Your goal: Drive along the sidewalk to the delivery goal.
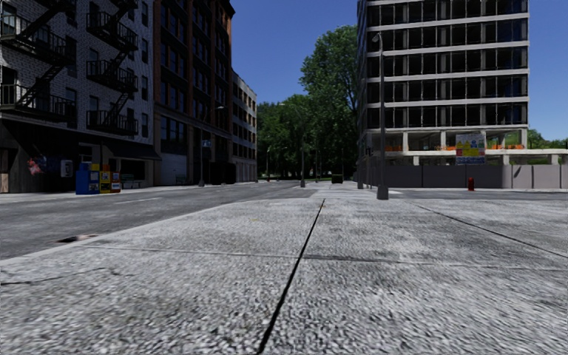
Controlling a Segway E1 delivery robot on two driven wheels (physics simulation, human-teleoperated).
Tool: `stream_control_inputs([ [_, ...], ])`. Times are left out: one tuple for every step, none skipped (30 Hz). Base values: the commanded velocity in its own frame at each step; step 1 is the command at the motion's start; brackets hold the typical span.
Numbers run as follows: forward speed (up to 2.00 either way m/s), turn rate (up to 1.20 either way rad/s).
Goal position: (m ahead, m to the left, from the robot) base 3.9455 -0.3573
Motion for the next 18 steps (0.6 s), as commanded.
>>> stream_control_inputs([
  [2.0,-0.27],
  [1.94,-0.31],
  [1.82,-0.34],
  [1.82,-0.34],
  [1.78,-0.35],
  [1.77,-0.35],
  [1.77,-0.35],
  [1.77,-0.35],
  [1.77,-0.35],
  [1.77,-0.35],
  [1.77,-0.35],
  [1.77,-0.35],
  [1.77,-0.35],
  [1.77,-0.35],
  [1.77,-0.35],
  [1.77,-0.35],
  [1.77,-0.32],
  [1.76,-0.07],
])
